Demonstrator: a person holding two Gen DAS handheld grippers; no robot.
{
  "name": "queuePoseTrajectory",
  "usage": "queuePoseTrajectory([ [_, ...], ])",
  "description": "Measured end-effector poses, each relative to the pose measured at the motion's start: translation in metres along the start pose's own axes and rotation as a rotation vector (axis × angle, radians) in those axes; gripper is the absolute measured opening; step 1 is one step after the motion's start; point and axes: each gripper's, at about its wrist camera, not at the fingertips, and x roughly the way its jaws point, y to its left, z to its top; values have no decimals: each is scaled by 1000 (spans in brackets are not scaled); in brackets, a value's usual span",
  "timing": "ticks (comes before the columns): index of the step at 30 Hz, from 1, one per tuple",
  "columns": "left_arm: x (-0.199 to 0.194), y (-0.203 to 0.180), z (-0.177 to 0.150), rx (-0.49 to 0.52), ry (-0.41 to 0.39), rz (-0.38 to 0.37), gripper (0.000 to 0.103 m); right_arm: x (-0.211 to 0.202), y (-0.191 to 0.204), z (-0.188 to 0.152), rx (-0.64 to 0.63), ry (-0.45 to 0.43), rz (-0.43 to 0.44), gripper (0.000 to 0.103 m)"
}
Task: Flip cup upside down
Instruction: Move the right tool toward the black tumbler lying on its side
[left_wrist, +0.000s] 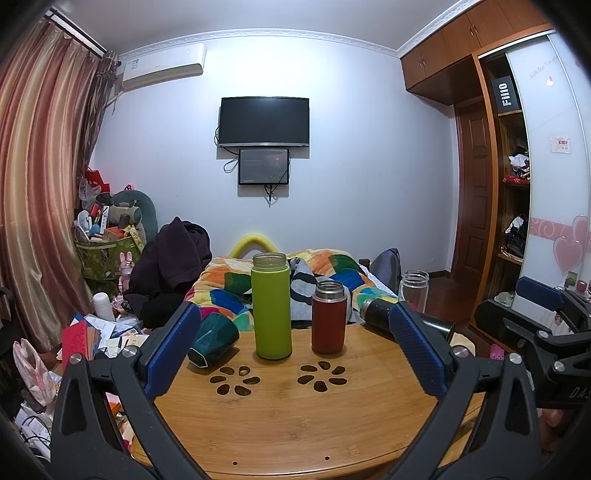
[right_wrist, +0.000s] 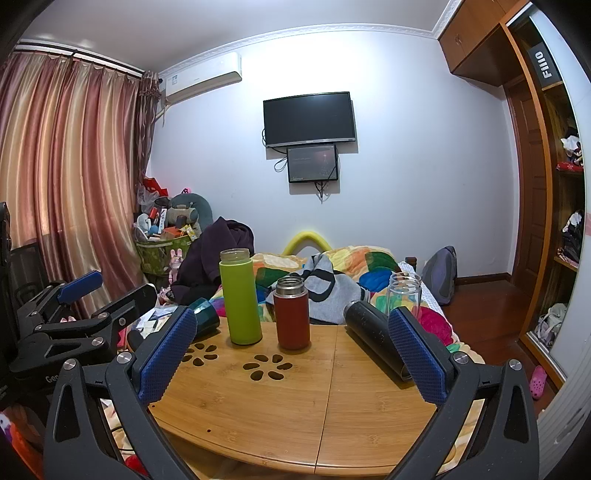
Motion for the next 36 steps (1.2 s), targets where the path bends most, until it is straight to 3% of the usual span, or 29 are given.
queuePoseTrajectory([
  [36,12,4,-7,5,30,1,103,11,-11,-1,-22,32,14,103],
])
